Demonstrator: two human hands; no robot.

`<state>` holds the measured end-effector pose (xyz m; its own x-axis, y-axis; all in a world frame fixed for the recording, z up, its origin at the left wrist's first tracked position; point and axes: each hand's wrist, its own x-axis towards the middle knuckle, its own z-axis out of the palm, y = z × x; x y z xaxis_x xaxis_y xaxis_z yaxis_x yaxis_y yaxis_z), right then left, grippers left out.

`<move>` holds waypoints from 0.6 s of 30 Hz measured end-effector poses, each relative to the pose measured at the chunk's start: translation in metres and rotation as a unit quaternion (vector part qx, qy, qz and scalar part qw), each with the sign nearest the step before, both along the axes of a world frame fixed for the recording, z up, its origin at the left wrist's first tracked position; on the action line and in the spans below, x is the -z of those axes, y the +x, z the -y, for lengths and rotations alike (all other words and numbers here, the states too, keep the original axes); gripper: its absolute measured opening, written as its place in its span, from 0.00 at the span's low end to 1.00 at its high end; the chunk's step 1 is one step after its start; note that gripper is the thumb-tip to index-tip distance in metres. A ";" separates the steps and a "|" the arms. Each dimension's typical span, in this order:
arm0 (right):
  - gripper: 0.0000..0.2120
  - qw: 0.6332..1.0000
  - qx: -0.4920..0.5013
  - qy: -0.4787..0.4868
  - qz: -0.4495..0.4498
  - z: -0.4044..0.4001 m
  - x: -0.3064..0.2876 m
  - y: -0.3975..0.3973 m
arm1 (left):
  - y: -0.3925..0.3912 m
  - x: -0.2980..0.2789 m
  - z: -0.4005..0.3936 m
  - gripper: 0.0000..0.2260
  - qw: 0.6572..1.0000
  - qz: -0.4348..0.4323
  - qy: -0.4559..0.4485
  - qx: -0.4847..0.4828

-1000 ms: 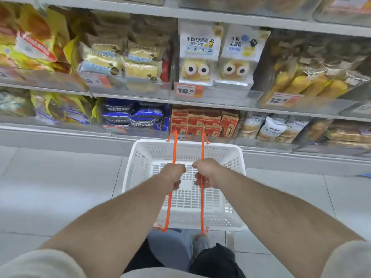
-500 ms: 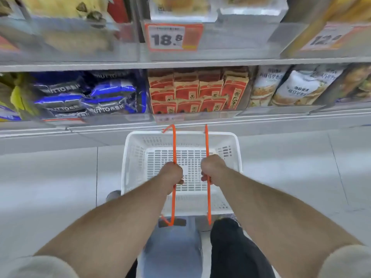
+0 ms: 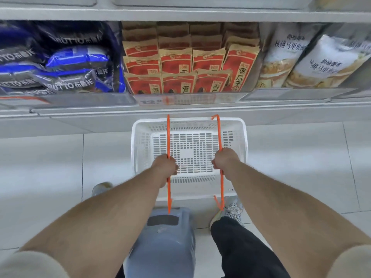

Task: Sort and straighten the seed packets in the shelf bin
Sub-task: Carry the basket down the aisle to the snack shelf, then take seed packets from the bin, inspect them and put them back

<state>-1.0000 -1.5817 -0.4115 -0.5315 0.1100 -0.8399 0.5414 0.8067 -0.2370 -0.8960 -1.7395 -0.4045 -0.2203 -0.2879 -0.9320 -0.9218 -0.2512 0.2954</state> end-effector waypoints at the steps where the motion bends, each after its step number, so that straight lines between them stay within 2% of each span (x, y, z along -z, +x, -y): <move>1: 0.08 1.000 0.000 0.007 -0.013 -0.003 0.005 -0.005 | -0.002 0.006 0.001 0.08 1.000 -0.005 -0.006 0.002; 5: 0.14 0.989 -0.067 0.100 -0.079 -0.015 0.001 -0.017 | 0.002 0.017 0.014 0.08 0.997 -0.011 -0.067 0.038; 9: 0.20 0.960 -0.068 0.220 -0.162 -0.037 0.004 -0.015 | 0.021 0.014 0.034 0.16 0.977 0.033 -0.188 0.091; 11: 0.24 0.941 -0.102 0.266 -0.183 -0.041 0.008 -0.012 | 0.030 0.011 0.043 0.23 0.963 0.063 -0.243 0.099; 14: 0.26 0.940 -0.145 0.231 -0.207 -0.036 0.010 -0.006 | 0.033 0.007 0.050 0.28 0.949 0.068 -0.288 0.112; 16: 0.25 0.948 -0.167 0.167 -0.214 -0.024 0.006 -0.003 | 0.027 0.001 0.047 0.26 0.947 0.033 -0.294 0.129; 18: 0.25 0.940 -0.215 0.107 -0.243 -0.010 -0.002 -0.001 | 0.018 -0.009 0.043 0.26 0.938 -0.011 -0.311 0.150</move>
<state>-1.0014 -1.5716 -0.4097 -0.8803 -0.0638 -0.4701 0.0248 0.9834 -0.1799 -0.8783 -1.7824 -0.3958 -0.3956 -0.6968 -0.5983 -0.9154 0.2462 0.3185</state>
